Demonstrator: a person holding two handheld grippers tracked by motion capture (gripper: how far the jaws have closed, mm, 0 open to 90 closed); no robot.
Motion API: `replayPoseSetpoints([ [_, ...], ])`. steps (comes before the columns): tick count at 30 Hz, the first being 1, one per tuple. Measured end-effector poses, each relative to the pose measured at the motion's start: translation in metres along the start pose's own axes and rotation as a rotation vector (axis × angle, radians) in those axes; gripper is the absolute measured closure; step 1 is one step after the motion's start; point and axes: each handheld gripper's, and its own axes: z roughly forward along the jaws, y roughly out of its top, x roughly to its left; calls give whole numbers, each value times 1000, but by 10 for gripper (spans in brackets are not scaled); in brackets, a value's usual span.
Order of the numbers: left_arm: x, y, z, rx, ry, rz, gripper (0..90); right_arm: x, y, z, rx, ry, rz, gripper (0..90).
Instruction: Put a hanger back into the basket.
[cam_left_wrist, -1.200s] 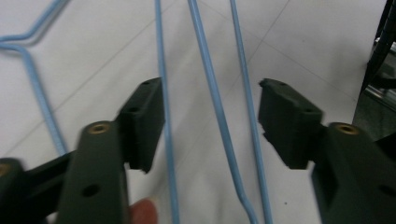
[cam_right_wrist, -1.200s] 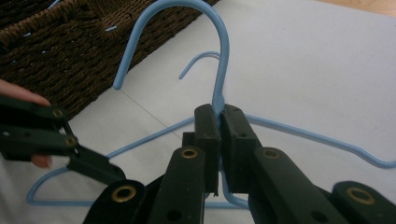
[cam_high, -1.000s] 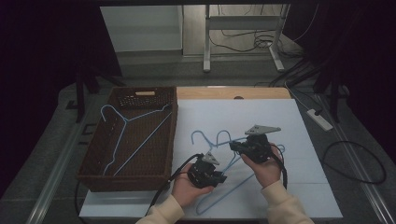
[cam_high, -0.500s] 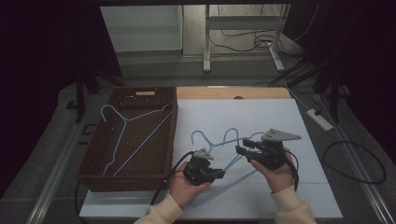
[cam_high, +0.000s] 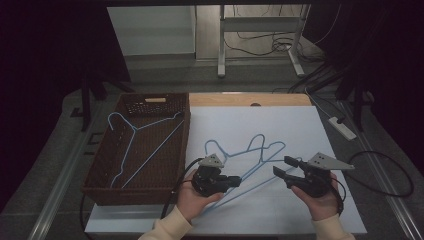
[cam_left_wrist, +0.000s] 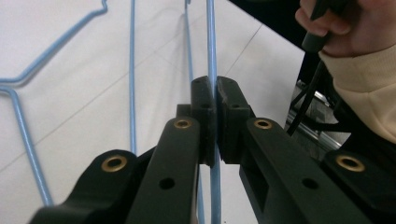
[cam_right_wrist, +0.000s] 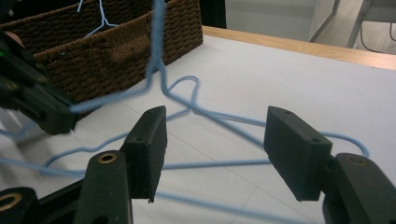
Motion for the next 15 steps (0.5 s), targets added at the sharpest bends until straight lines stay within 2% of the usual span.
replayPoseSetpoints([
  [5, -1, 2, -7, -19, -1, 3, 863, -5, -3, -6, -9, -23, 5, 403],
  [9, -1, 5, -17, -52, 5, 7, 863, -10, -5, -10, -20, -36, 23, 404],
  [15, -6, 10, -36, -103, 30, 22, 863, -15, -8, -14, -28, -48, 38, 407],
])
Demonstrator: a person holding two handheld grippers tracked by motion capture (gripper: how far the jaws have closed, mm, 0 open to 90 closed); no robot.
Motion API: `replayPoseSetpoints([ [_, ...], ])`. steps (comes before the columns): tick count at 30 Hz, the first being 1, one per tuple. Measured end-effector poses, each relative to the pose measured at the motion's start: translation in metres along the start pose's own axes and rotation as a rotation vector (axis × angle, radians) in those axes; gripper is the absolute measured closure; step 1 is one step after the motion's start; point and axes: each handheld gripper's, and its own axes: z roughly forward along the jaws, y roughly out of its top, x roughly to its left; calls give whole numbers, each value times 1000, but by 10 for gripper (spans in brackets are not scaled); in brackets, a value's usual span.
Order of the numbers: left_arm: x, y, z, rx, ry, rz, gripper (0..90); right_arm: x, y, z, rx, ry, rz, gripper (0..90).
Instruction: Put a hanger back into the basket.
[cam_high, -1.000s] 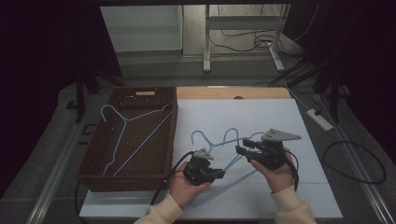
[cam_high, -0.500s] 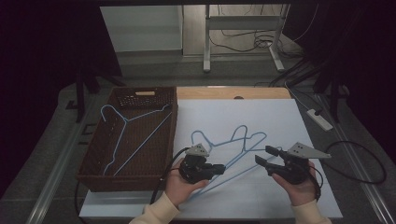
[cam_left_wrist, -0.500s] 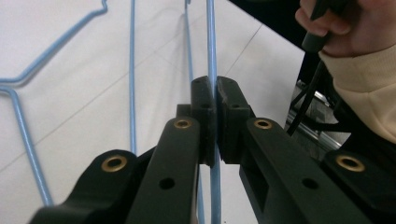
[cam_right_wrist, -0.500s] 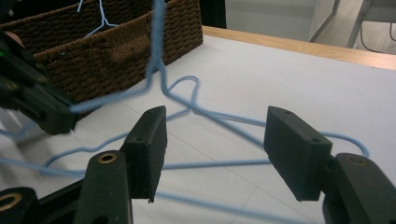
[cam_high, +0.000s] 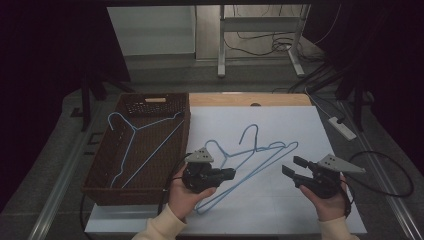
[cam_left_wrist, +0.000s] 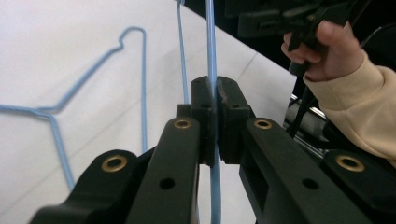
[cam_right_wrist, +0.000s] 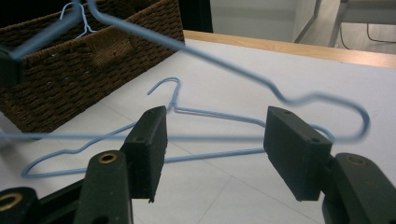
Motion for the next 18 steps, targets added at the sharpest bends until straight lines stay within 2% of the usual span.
replayPoseSetpoints([
  [6, 2, 7, -22, -50, 19, 1, 863, -3, -3, 0, 7, -2, 7, 406],
  [18, 16, 11, -60, -125, 61, -19, 863, -4, -8, 9, 57, -4, -8, 404],
])
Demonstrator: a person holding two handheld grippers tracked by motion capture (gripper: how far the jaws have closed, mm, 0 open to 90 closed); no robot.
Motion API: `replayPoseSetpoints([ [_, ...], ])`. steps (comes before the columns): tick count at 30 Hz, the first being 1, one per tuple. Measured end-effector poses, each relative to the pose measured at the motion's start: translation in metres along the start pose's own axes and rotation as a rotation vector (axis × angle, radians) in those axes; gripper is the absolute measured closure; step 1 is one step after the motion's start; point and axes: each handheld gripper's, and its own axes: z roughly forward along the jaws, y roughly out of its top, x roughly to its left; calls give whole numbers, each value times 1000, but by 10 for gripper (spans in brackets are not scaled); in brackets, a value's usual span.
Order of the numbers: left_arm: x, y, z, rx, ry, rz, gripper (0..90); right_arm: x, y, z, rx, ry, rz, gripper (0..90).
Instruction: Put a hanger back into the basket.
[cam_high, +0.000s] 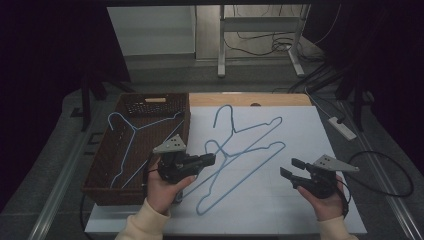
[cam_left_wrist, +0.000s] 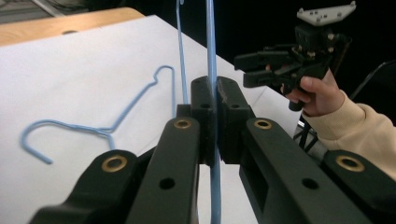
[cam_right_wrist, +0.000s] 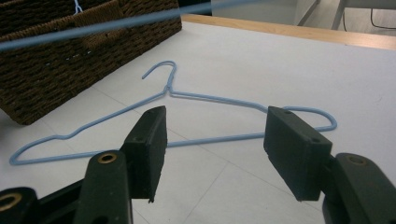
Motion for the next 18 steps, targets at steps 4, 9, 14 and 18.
replayPoseSetpoints([
  [4, 6, 3, -13, -28, 15, -3, 863, -1, -1, 1, 8, 1, 2, 404],
  [9, 14, 5, -27, -51, 35, -14, 863, -2, -4, 5, 30, 1, -2, 400],
  [14, 22, 5, -38, -72, 59, -24, 863, -3, -5, 6, 37, 0, -4, 399],
  [18, 27, 6, -48, -93, 76, -31, 863, -3, -6, 6, 41, -2, -3, 399],
])
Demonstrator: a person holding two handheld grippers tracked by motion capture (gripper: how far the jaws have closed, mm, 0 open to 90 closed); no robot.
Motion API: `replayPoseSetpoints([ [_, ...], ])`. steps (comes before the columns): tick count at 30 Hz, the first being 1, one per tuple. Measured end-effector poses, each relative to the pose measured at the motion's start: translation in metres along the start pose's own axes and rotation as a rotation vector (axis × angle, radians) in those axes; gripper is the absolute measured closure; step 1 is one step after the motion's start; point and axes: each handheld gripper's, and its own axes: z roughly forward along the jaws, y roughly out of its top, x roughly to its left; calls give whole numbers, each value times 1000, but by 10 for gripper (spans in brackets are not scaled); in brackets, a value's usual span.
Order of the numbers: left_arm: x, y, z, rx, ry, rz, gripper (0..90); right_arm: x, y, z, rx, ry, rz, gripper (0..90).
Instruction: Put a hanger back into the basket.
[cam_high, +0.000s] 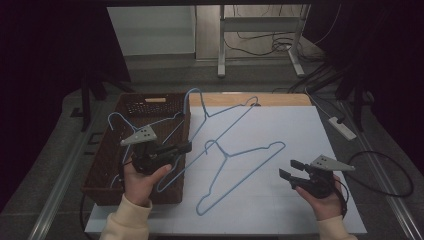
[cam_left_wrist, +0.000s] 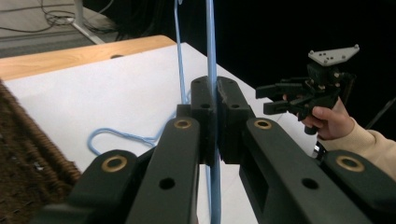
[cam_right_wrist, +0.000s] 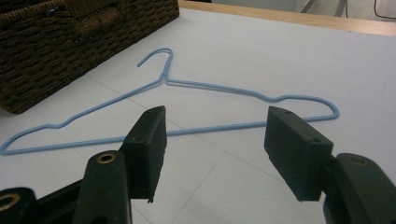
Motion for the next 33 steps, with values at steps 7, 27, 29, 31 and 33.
replayPoseSetpoints([
  [7, 13, 3, -21, -35, 54, -5, 863, -1, -1, 1, 7, -5, 4, 399],
  [27, 63, -5, -68, -50, 192, -43, 863, -1, -2, 3, 26, -16, -11, 399],
  [29, 68, -7, -71, -46, 200, -50, 863, 0, -2, 3, 28, -16, -12, 399],
  [31, 72, -9, -74, -41, 209, -55, 863, 0, -2, 4, 29, -17, -15, 399],
  [33, 74, -9, -75, -40, 213, -58, 864, 0, -2, 4, 30, -18, -15, 399],
])
